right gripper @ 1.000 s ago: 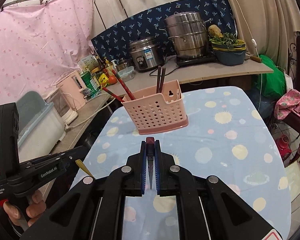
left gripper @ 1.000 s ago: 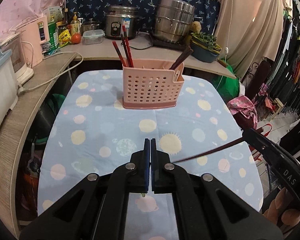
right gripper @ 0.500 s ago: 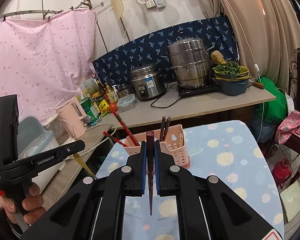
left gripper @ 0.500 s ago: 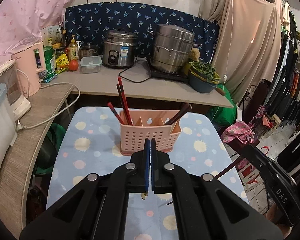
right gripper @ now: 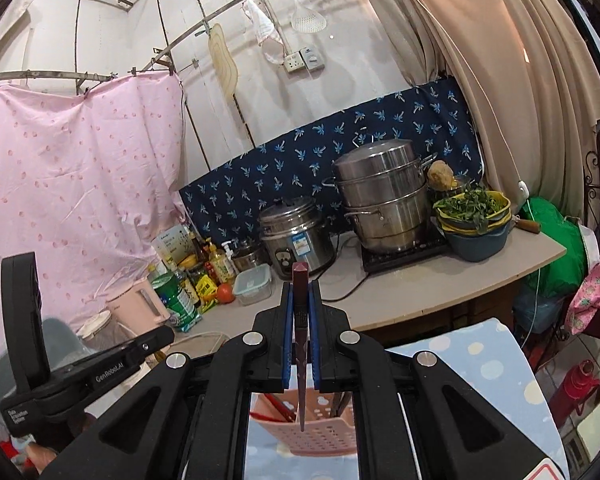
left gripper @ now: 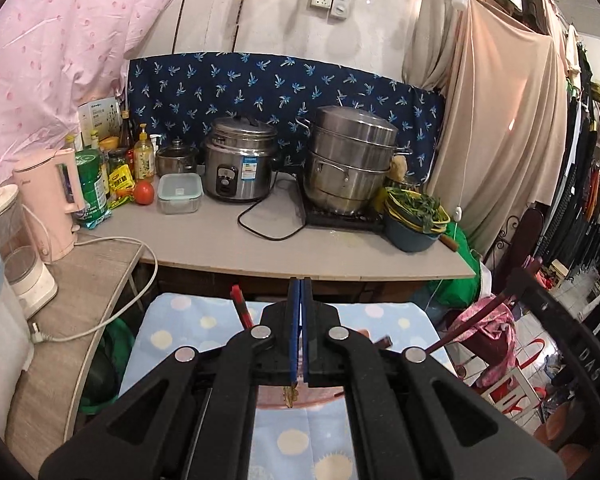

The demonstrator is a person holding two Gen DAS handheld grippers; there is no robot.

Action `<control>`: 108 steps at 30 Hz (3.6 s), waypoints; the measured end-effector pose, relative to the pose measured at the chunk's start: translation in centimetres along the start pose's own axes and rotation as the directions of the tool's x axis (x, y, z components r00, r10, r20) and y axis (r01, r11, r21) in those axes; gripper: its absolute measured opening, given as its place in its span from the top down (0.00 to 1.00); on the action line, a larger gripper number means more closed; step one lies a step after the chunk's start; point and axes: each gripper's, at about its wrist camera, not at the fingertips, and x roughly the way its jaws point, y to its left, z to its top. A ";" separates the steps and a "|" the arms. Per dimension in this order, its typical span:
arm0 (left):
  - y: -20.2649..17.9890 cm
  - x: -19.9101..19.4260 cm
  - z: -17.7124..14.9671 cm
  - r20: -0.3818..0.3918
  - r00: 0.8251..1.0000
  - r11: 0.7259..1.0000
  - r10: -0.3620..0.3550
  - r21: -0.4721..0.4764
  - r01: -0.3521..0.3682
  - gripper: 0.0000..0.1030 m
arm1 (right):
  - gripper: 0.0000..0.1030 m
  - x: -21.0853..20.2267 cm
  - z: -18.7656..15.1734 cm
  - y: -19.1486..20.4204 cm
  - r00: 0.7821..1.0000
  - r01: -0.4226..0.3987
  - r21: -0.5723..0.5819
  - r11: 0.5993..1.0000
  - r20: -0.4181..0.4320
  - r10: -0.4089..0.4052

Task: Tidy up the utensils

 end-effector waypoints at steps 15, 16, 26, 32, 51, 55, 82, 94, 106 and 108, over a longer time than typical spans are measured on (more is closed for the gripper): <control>1.4 7.9 -0.5 -0.082 0.997 1.000 0.007 -0.015 -0.008 1.00 | 0.93 8.7 -2.5 -2.1 0.992 0.068 -0.005 0.998 -0.110 -0.068; 1.4 8.3 -0.8 -0.091 0.996 1.000 0.010 -0.013 -0.011 1.00 | 0.93 9.0 -2.8 -2.2 0.990 0.071 -0.006 0.997 -0.118 -0.071; 1.4 11.4 -2.9 -0.142 0.989 1.000 0.030 -0.005 -0.031 1.00 | 0.93 11.1 -5.5 -2.9 0.977 0.089 -0.016 0.996 -0.193 -0.090; 1.6 12.6 -3.7 -0.159 0.986 0.999 0.041 -0.015 -0.044 0.99 | 0.88 11.0 -6.0 -3.2 0.975 0.093 -0.020 0.995 -0.203 -0.095; 0.6 6.9 -6.3 -0.118 0.984 0.991 0.137 0.012 -0.137 0.25 | 0.60 4.4 -7.1 -1.5 0.972 0.087 -0.118 0.989 -0.209 -0.111; 0.6 5.0 -8.1 -0.131 0.979 0.988 0.153 0.021 -0.152 0.25 | 0.52 2.5 -8.2 -1.5 0.967 0.097 -0.132 0.986 -0.222 -0.125; 2.1 -0.1 -19.8 -0.260 0.935 0.970 0.242 0.032 -0.242 0.08 | 0.19 -4.5 -17.7 -2.8 0.901 0.170 -0.208 0.963 -0.363 -0.237; 2.7 -0.7 -22.0 -0.299 0.922 0.968 0.245 0.016 -0.252 0.07 | 0.12 -5.0 -19.8 -2.9 0.875 0.162 -0.211 0.964 -0.421 -0.239; 3.1 -1.3 -22.5 -0.301 0.917 0.962 0.263 0.009 -0.273 0.07 | 0.12 -5.2 -20.0 -2.9 0.869 0.184 -0.218 0.958 -0.420 -0.263; 3.1 -1.4 -22.5 -0.300 0.917 0.962 0.263 0.009 -0.273 0.07 | 0.12 -5.2 -20.1 -3.0 0.868 0.187 -0.222 0.957 -0.419 -0.266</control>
